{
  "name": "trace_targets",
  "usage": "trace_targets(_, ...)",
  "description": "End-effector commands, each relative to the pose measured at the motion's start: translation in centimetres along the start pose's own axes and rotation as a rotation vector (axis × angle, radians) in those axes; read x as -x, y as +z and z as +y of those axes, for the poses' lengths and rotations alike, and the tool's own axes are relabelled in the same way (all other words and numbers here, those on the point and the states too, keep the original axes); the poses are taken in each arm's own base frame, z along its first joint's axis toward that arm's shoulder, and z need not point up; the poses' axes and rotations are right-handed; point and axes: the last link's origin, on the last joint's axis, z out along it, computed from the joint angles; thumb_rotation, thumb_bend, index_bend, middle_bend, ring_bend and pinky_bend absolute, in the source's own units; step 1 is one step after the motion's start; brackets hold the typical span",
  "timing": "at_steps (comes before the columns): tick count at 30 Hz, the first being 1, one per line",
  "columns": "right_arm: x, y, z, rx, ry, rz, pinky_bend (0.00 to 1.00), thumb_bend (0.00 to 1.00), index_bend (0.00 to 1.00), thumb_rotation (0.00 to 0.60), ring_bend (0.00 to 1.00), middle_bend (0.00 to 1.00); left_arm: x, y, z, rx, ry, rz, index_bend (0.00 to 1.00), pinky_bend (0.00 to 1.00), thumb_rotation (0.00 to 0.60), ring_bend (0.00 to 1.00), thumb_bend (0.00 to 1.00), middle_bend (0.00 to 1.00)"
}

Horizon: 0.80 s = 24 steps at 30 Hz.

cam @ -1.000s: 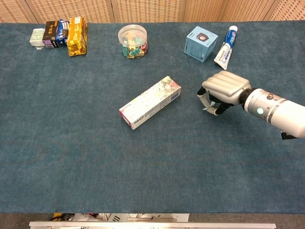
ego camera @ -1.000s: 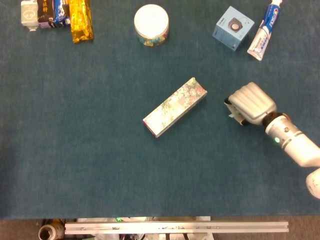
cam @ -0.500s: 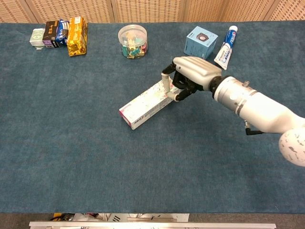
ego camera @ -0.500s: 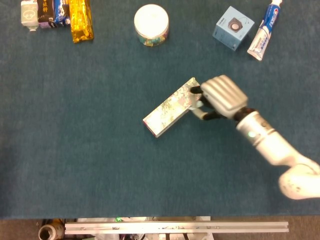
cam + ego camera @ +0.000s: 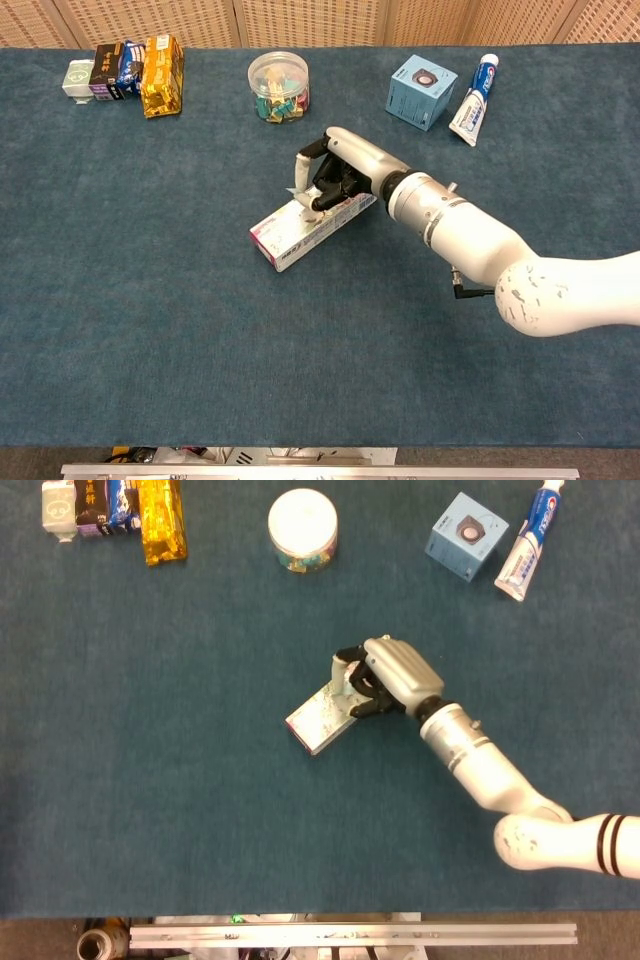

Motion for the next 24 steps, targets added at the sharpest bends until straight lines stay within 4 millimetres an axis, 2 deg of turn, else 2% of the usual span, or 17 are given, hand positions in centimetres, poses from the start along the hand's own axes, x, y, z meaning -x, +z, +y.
trace_targets(1,0.7,0.3,-0.4,0.023,0.075,-0.023,1.0,0.35,0.66,0.6,1.0,1.0,0.0,0.0,0.0,-0.002,0.0,0.0,0.24,0.31,0.6,0.31,0.21,0.31)
trace_targets(24,1.8,-0.2,-0.4,0.128,0.106,-0.077,1.0,0.35,0.66,0.6,1.0,1.0,0.2,0.1,0.1,0.007,-0.001,-0.006,0.24,0.31,0.6,0.31,0.21,0.3)
